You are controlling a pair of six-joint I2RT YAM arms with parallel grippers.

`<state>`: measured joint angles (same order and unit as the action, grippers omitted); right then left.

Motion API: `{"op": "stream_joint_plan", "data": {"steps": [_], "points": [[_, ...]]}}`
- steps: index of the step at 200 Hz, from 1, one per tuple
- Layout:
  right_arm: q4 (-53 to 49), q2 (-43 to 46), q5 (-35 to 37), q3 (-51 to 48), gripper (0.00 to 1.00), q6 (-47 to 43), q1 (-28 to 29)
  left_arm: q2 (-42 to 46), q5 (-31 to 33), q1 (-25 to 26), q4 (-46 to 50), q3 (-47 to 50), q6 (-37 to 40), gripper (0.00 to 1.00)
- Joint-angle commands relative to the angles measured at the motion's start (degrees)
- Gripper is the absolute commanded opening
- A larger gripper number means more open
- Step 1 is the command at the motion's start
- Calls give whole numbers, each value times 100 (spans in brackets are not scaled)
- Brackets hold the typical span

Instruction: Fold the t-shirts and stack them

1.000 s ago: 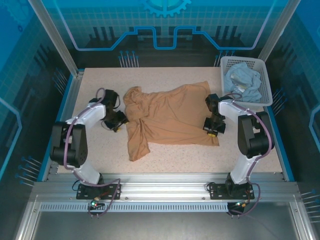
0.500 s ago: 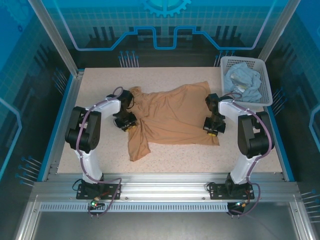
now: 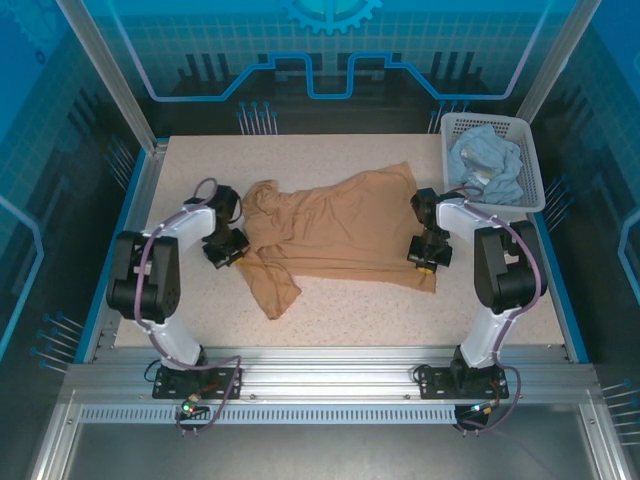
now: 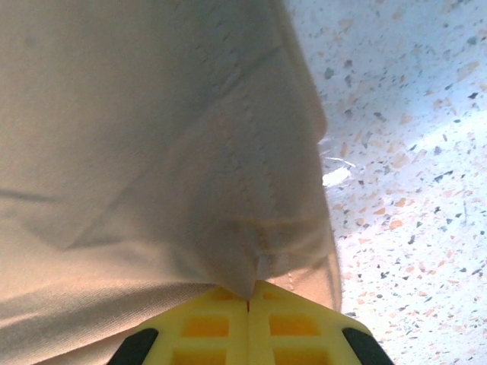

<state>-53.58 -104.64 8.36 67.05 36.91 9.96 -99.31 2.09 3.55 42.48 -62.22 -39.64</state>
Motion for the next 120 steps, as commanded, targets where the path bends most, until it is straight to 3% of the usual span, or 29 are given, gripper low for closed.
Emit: {"op": "stream_joint_plan", "data": {"steps": [1,34,82,90,105,120], "points": [[-232,-147,201,133,0,-99,-127,286,-284,-284,-125,217,76,0],[-213,-188,250,218,0,-186,-168,390,-312,-563,60,269,333,0],[-289,-208,307,335,0,-270,-196,501,390,-747,619,294,309,5],[-293,-191,315,327,0,-280,-196,586,382,-742,621,285,267,11],[-284,-150,303,331,0,-331,-182,713,358,-727,656,162,186,32],[-302,-130,307,361,0,-382,-165,758,207,-666,552,-18,208,37]]}}
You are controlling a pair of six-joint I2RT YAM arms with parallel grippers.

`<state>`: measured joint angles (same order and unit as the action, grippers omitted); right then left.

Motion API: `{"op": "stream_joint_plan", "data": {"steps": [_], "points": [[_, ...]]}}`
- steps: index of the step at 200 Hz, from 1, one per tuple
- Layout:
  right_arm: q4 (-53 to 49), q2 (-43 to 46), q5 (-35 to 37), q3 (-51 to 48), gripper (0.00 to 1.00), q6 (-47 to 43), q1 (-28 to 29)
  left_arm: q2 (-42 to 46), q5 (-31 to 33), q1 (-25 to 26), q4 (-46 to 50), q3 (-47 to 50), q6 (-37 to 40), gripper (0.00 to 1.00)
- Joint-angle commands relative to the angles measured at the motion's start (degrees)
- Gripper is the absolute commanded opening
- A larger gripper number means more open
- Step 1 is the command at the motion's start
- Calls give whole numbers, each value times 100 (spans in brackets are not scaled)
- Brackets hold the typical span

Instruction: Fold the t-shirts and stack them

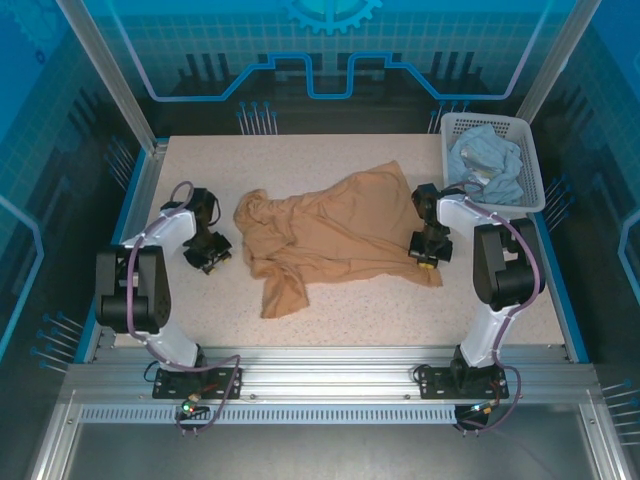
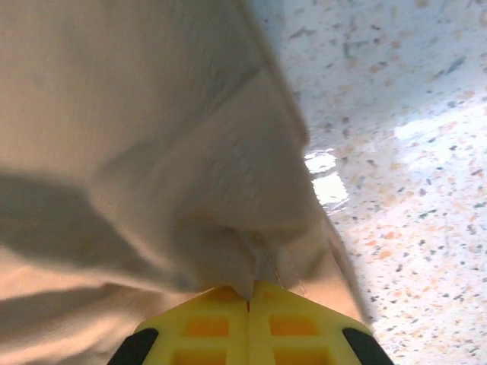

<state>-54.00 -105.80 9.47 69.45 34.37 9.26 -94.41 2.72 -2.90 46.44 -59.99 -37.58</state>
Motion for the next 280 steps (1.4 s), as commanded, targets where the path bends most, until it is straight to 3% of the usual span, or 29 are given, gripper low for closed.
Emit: {"op": "stream_joint_plan", "data": {"steps": [1,23,42,78,123,142,171,182,230,280], "points": [[-256,-13,195,121,0,-135,-93,271,120,-15,138,-254,8,38],[-269,-51,147,182,0,-189,-66,154,-464,111,-407,-457,96,48],[-279,-92,126,226,0,-193,-64,-161,-930,380,-726,-760,196,49],[-288,-82,143,204,0,-194,-55,-858,-947,900,-650,-1254,93,50],[-264,-46,135,130,0,-168,-53,-1495,-527,1131,-175,-1514,84,47],[-252,-51,108,121,0,-150,-49,-1510,-577,1138,-380,-1456,60,41],[-252,-77,124,99,0,-157,-35,-1572,-435,1160,-348,-1651,56,8],[-251,-89,146,108,0,-167,-38,-1484,-295,1160,-294,-1703,33,0],[-248,-129,184,113,0,-159,-46,-1189,-28,1136,6,-2025,18,0],[-235,-156,234,119,0,-193,-51,-1527,-16,854,477,-3058,-21,0]]}}
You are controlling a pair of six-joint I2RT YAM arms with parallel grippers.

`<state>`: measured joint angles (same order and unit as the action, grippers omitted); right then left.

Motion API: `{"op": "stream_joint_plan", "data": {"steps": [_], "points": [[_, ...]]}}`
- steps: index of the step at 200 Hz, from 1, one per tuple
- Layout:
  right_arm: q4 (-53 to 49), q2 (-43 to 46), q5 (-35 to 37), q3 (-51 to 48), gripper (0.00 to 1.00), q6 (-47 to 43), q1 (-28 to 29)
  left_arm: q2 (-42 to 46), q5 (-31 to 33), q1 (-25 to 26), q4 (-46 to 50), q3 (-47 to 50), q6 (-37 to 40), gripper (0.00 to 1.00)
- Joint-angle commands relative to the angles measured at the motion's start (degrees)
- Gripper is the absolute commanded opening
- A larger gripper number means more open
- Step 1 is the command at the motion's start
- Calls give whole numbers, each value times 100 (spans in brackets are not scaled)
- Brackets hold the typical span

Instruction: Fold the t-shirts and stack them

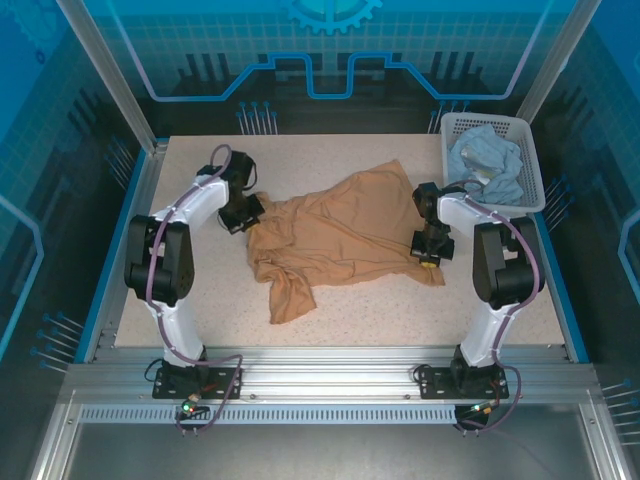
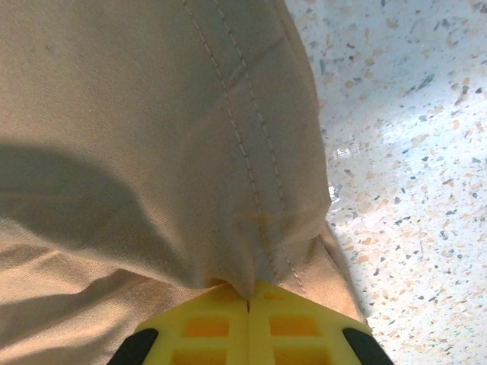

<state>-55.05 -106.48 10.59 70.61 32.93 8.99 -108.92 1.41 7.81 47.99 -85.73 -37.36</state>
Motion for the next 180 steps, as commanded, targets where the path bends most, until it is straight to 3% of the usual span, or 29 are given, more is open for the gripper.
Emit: {"op": "stream_joint_plan", "data": {"steps": [1,48,74,103,109,122,130,136,153,180], "points": [[-130,-90,125,4,0,-49,-23,-85,110,-222,319,-503,-47,0],[-58,-150,30,152,0,-207,-25,-966,-134,-832,97,-2360,-137,0],[16,-332,-355,404,0,-401,-23,-1671,-378,-1132,-447,-3333,-290,0],[9,-637,-878,749,0,-571,-3,-2709,-664,-1418,-408,-4805,-590,0],[-27,-709,-945,830,0,-600,8,-2882,-725,-1459,-362,-5083,-641,11],[-60,-770,-1010,924,0,-610,16,-3055,-628,-1519,-120,-5453,-691,49],[-85,-768,-1009,961,0,-600,20,-2966,-476,-1520,14,-5456,-647,68],[-100,-759,-992,979,0,-603,18,-2820,-429,-1498,61,-5326,-581,72],[-101,-696,-988,972,0,-613,6,-2112,-304,-1333,112,-4489,-296,72],[-96,-653,-949,944,0,-708,-33,-565,-204,-838,493,-2152,-266,64]]}}
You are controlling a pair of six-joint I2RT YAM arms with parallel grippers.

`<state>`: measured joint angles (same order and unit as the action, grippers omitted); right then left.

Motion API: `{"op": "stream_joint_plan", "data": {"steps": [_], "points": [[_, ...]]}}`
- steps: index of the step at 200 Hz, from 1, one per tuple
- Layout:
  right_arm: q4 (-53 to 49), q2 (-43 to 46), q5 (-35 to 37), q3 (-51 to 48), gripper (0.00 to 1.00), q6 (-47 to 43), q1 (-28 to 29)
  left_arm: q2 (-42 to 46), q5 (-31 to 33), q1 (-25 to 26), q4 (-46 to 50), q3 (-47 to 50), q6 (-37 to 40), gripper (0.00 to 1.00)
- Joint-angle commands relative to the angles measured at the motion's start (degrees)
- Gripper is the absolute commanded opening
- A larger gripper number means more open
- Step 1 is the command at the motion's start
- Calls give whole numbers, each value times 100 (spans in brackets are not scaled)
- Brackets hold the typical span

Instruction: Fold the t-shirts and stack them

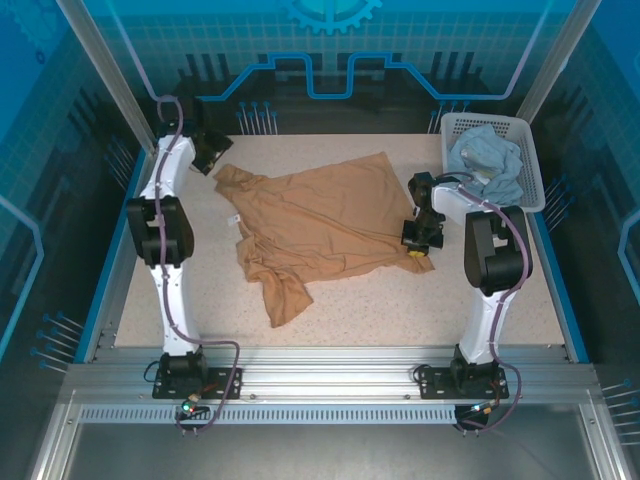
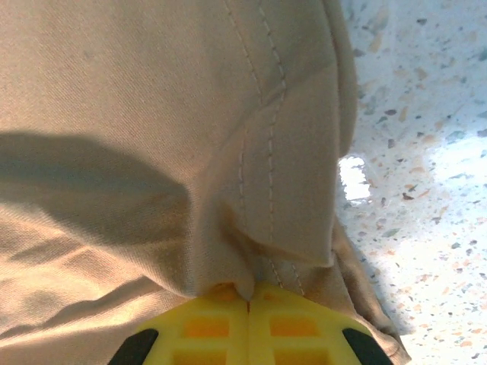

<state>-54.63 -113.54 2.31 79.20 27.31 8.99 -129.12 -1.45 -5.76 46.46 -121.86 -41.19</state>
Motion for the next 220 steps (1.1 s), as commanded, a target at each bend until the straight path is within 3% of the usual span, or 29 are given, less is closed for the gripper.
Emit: {"op": "stream_joint_plan", "data": {"steps": [1,35,59,86,148,220], "points": [[-141,61,-119,86,0,-156,-35,1510,88,539,663,1541,114,64],[-101,156,-22,-31,0,-299,-121,3318,-608,1263,63,4954,-802,58],[-183,160,145,-71,0,-380,-134,3519,-868,1639,-664,5941,-1094,59],[-245,268,381,-183,0,-423,-148,2958,-502,1771,-566,5768,-850,56],[-311,-13,618,-49,0,-542,-280,2608,1071,1494,188,5622,-180,15],[-105,56,194,176,0,-621,-257,2143,1373,609,263,4552,646,10]]}}
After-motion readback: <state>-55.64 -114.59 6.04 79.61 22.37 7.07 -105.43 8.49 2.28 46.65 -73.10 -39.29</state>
